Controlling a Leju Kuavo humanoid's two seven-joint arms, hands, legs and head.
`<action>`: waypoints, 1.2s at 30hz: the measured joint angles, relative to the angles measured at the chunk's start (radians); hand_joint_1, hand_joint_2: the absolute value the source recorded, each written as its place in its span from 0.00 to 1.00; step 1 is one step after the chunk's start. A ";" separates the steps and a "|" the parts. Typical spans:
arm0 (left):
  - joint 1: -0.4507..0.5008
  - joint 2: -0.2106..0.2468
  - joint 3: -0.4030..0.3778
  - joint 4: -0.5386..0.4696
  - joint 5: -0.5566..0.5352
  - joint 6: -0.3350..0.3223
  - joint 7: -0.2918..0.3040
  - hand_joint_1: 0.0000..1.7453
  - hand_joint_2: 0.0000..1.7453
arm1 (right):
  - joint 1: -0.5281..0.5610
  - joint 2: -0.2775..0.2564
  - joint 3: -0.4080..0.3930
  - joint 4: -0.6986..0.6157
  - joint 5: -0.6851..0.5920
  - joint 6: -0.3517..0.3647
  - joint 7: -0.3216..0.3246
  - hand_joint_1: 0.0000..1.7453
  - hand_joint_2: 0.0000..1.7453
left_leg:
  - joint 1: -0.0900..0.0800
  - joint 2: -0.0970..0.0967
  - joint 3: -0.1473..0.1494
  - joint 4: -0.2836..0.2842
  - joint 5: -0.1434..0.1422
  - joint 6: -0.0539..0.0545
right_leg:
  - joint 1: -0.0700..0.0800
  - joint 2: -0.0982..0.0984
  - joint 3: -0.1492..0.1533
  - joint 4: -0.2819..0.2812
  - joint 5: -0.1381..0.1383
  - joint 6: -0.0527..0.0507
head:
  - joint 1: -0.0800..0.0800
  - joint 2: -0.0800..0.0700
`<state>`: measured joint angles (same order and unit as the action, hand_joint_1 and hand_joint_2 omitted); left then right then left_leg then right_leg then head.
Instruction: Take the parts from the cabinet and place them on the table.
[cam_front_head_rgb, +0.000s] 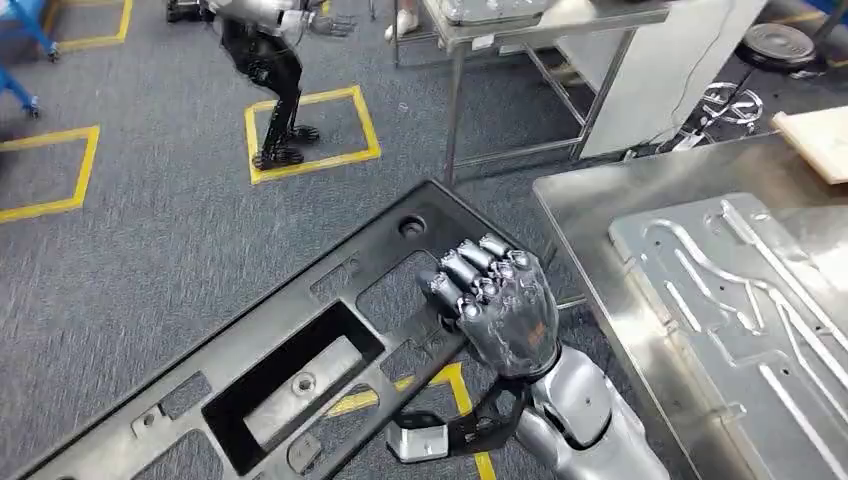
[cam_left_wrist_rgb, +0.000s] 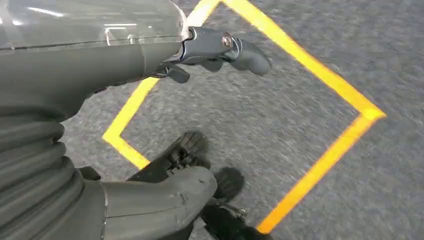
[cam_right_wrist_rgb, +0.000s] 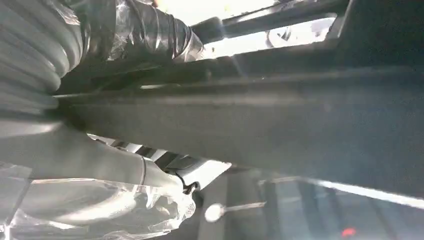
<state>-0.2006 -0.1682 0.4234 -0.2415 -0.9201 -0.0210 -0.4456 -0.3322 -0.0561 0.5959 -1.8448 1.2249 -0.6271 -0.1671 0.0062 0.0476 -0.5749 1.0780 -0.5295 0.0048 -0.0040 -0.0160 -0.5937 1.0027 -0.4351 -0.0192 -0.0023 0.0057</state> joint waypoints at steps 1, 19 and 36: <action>0.000 0.000 0.000 0.000 0.000 0.000 0.000 0.00 1.00 | -0.001 0.000 0.000 0.000 0.000 0.000 0.000 1.00 1.00 | 0.000 -0.008 -0.007 0.016 -0.009 0.000 | 0.000 0.002 -0.001 0.000 0.000 -0.001 | 0.000 0.000; 0.006 0.003 -0.005 0.000 0.000 0.001 -0.001 0.00 1.00 | 0.003 -0.001 0.000 -0.002 -0.001 0.000 0.000 1.00 1.00 | 0.015 -0.040 -0.009 -0.047 0.064 0.031 | -0.007 0.033 -0.121 0.225 -0.112 0.056 | 0.003 0.000; 0.012 0.006 -0.008 -0.001 0.000 0.001 -0.002 0.00 1.00 | 0.004 -0.002 0.000 -0.005 -0.002 0.000 0.001 1.00 1.00 | 0.010 -0.039 -0.119 0.240 -0.098 -0.016 | 0.001 0.047 -0.012 0.009 0.003 -0.008 | 0.002 0.000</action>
<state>-0.1881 -0.1621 0.4150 -0.2426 -0.9205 -0.0202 -0.4471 -0.3279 -0.0580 0.5959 -1.8494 1.2230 -0.6271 -0.1663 0.0162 0.0090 -0.6940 1.3177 -0.6273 -0.0111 -0.0029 0.0312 -0.6060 1.0119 -0.4323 -0.0269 -0.0008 0.0057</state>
